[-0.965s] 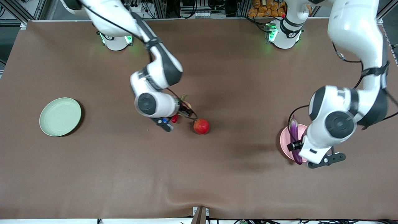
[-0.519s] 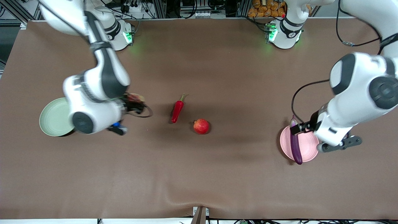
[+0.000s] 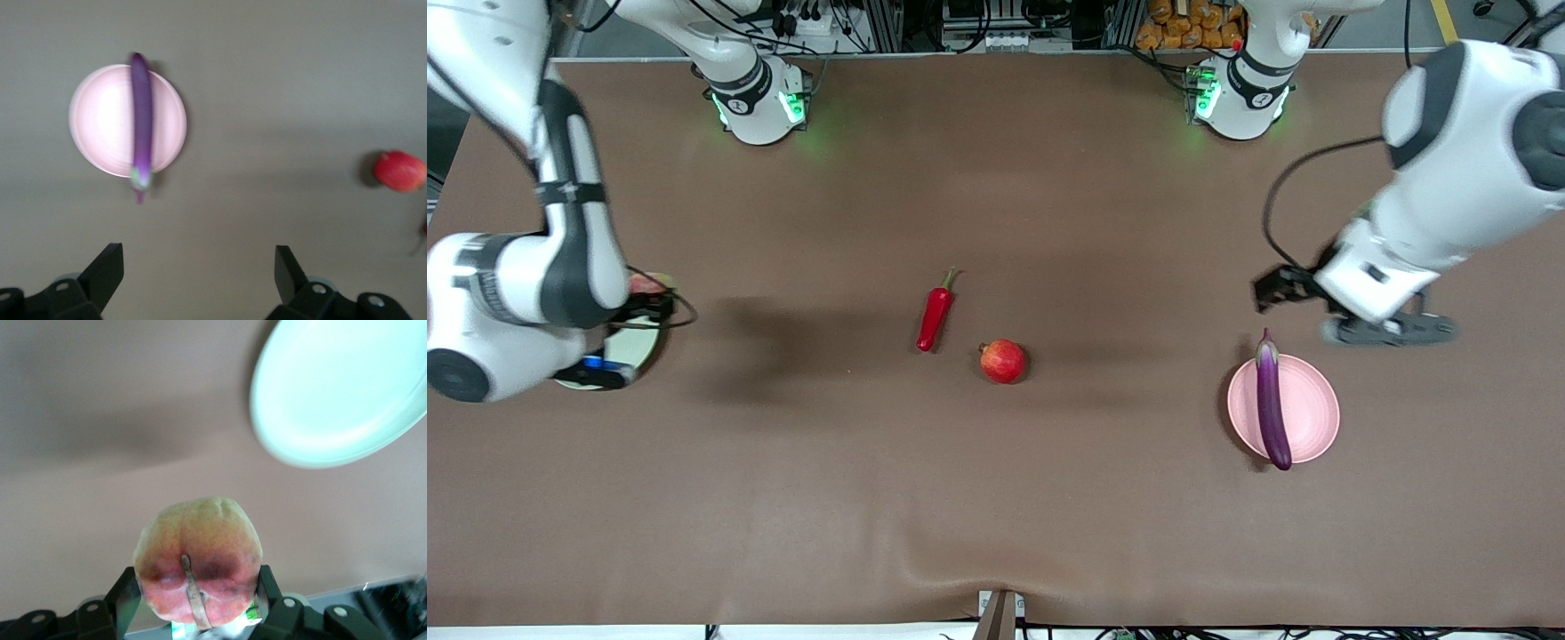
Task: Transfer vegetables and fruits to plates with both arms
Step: 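Release the peach on the green plate while the left gripper reaches the pepper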
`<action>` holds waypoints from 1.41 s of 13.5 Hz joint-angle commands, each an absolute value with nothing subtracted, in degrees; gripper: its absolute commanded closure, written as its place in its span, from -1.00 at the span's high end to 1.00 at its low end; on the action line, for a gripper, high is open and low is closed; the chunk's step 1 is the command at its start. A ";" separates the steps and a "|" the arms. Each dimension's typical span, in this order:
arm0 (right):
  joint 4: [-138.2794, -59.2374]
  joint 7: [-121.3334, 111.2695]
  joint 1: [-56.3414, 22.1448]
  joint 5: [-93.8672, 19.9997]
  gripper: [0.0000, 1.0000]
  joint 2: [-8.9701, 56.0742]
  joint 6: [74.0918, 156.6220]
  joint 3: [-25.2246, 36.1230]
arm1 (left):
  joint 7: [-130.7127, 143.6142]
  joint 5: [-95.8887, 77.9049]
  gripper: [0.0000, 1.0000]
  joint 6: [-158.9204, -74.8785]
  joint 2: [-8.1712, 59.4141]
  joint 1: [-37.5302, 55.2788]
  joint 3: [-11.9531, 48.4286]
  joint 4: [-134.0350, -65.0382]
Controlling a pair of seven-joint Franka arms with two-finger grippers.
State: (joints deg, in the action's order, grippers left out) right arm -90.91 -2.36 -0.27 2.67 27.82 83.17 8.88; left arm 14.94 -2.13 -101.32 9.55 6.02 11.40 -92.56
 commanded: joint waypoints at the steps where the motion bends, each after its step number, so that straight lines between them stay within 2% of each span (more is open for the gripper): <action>1: -95.96 -18.84 7.89 5.01 -1.00 26.36 90.15 7.73 | 20.01 -2.64 1.00 -102.39 11.41 7.90 17.56 -93.08; 3: -96.77 -23.89 10.53 6.58 -1.00 27.33 94.20 7.91 | 25.90 -2.11 1.00 -102.83 16.41 13.15 18.90 -89.67; 7: -97.03 -30.23 14.94 7.21 -1.00 32.60 101.59 8.09 | 41.44 -2.11 1.00 -107.38 31.96 23.19 18.46 -77.46; 8: -97.03 -30.32 15.29 7.21 -0.84 33.30 102.47 8.09 | 43.75 -2.02 1.00 -109.93 33.56 25.03 18.37 -76.65; 9: -97.03 -30.67 15.73 7.29 -0.42 33.92 103.96 8.17 | 44.81 -1.06 1.00 -113.00 34.62 27.31 17.76 -76.73; 10: -97.03 -32.15 16.60 7.29 0.20 34.45 104.93 8.09 | 46.91 -0.18 1.00 -116.07 35.93 29.60 16.45 -76.64; 11: -97.03 -33.12 17.22 7.12 0.99 34.45 104.33 8.09 | 50.33 0.00 1.00 -119.84 37.43 32.40 14.09 -76.29; 13: -96.07 -32.52 16.70 2.06 1.00 33.75 96.46 8.09 | 54.21 -0.09 1.00 -126.36 39.28 39.07 6.63 -74.71; 16: -93.52 -28.50 15.82 -2.28 1.00 33.49 90.02 8.26 | 56.86 -0.09 1.00 -132.34 43.49 49.80 -3.22 -74.09; 19: -92.46 -16.64 11.53 -5.80 1.00 32.70 85.35 8.09 | 64.22 0.00 1.00 -141.30 50.51 59.83 -11.76 -71.55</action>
